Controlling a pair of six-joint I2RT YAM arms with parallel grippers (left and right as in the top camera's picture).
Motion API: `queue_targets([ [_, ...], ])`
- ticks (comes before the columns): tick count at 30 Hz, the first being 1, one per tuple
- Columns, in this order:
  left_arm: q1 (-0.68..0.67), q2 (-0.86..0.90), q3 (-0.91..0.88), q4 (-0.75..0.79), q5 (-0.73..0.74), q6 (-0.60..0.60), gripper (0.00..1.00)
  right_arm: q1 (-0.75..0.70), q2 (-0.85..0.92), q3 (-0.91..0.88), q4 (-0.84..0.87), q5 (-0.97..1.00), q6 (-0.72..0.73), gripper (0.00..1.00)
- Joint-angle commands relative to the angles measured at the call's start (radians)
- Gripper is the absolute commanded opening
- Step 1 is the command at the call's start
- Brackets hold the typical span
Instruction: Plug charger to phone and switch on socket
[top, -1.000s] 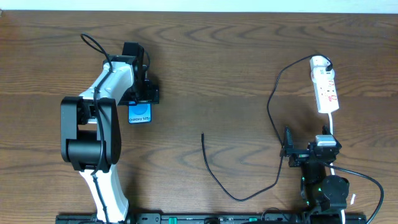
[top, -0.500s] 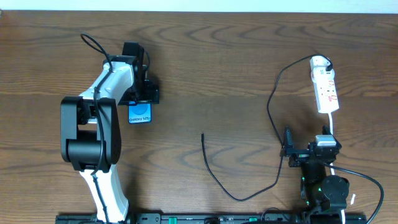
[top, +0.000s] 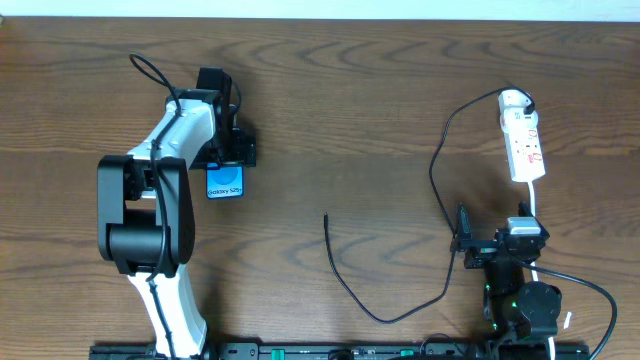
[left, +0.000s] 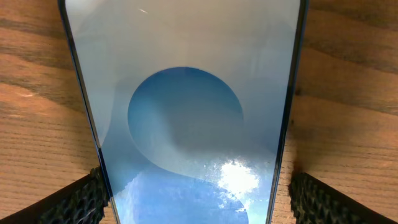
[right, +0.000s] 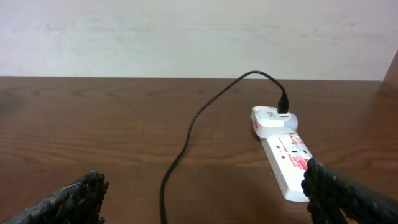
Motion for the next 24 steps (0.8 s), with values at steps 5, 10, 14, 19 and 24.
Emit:
queue_targets([
  [5,0.004,0.011,-0.025,-0.001,-0.024,-0.029,0.93,0.004,-0.008,-0.007,-0.001,0.008,-0.012,0.99],
  [10,0.004,0.011,-0.025,-0.001,-0.024,-0.029,0.93,0.004,-0.008,-0.007,-0.001,0.008,-0.012,0.99],
  [14,0.004,0.011,-0.025,-0.001,-0.024,-0.029,0.93,0.004,-0.008,-0.007,-0.001,0.008,-0.012,0.99],
  [19,0.004,0.011,-0.025,-0.001,-0.024,-0.029,0.88,0.004,-0.008,-0.007,-0.001,0.008,-0.012,0.99],
  [24,0.004,0.011,-0.025,-0.001,-0.024,-0.029,0.85,0.004,-0.008,-0.007,-0.001,0.008,-0.012,0.99],
])
